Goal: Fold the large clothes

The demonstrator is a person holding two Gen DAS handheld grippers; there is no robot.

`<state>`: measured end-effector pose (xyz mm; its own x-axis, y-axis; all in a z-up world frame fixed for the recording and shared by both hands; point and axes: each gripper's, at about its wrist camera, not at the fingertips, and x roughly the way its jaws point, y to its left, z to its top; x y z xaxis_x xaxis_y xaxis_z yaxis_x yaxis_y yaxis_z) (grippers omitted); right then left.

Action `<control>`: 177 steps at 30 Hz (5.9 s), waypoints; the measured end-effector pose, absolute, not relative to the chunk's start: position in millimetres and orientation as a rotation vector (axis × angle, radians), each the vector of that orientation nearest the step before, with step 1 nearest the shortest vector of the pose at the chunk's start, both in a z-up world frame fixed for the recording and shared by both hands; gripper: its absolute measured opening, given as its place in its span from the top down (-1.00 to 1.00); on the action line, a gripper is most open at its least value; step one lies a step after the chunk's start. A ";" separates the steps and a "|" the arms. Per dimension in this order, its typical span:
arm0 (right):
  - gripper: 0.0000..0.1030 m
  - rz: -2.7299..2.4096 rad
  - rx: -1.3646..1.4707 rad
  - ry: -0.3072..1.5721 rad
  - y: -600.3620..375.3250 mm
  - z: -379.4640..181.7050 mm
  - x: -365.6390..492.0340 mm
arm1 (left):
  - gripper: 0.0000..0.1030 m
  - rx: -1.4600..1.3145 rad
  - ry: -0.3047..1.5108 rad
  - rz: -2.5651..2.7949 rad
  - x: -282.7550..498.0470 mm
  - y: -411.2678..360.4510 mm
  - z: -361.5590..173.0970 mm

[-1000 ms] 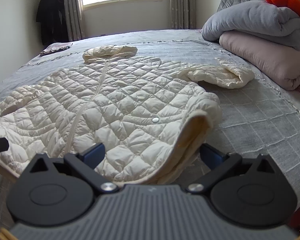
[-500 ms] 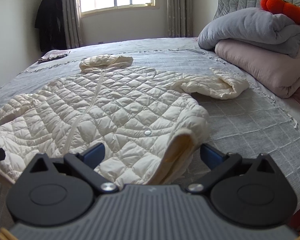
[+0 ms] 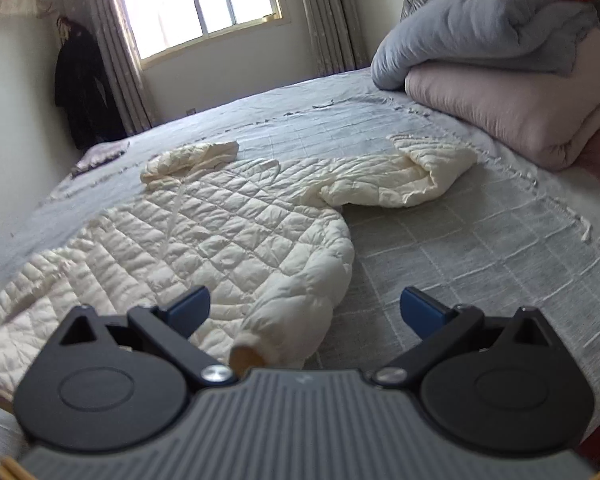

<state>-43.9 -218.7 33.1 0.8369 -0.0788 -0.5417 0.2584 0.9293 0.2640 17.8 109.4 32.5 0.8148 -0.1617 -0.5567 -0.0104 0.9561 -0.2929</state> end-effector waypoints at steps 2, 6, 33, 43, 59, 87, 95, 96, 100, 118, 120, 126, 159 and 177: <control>-1.00 -0.123 0.461 0.552 -236.1 31.4 -44.1 | -1.00 -0.395 0.668 -0.147 29.4 121.2 23.8; -0.91 -0.003 0.663 0.606 -257.8 11.6 -32.2 | -0.94 -0.550 0.771 -0.230 48.4 126.6 -1.9; -0.21 -0.220 0.399 0.859 -250.1 -15.4 -69.0 | -0.38 0.073 0.943 -0.180 -6.0 120.7 -12.2; -0.82 -0.135 0.290 0.609 -187.4 29.6 2.6 | -0.96 0.081 0.599 -0.156 33.0 69.2 43.8; -0.98 -0.158 0.072 0.697 -171.7 -61.9 33.0 | -1.00 0.049 0.640 -0.294 59.1 68.7 -69.2; -0.57 -0.509 0.005 0.724 -350.4 5.5 122.3 | -1.00 -0.041 0.619 -0.356 126.0 -30.6 -31.5; -0.35 -0.658 -0.192 0.808 -372.4 -47.1 202.2 | -1.00 0.043 0.695 -0.335 138.4 -42.8 -55.4; -0.35 -0.679 -0.180 0.793 -378.4 -44.7 199.7 | -1.00 0.050 0.697 -0.333 138.5 -43.5 -56.0; -0.38 -0.789 -0.042 0.746 -424.1 -23.5 157.7 | -1.00 0.043 0.704 -0.334 139.5 -44.0 -57.1; -0.58 -0.875 0.698 0.638 -508.9 6.8 8.7 | -1.00 0.070 0.705 -0.388 140.6 -39.4 -56.2; -0.58 -0.941 0.604 0.644 -499.2 13.9 8.6 | -1.00 0.071 0.708 -0.388 141.2 -38.4 -55.9; -0.59 -0.840 0.356 0.624 -432.0 29.0 35.4 | -1.00 0.027 0.711 -0.409 150.6 -30.5 -42.6; -0.98 -0.231 0.304 0.775 -119.1 -6.9 120.6 | -0.95 -0.424 0.587 0.519 153.4 346.0 -68.2; -0.99 -0.115 0.144 0.834 -124.9 -20.8 137.5 | 0.44 -0.179 0.576 0.787 195.7 347.2 -68.0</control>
<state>137.5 -124.9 -20.8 0.6663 -0.0451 -0.7443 0.1579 0.9841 0.0816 195.7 347.2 -68.0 0.5616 0.6169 -0.5514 -0.7120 0.6998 0.0577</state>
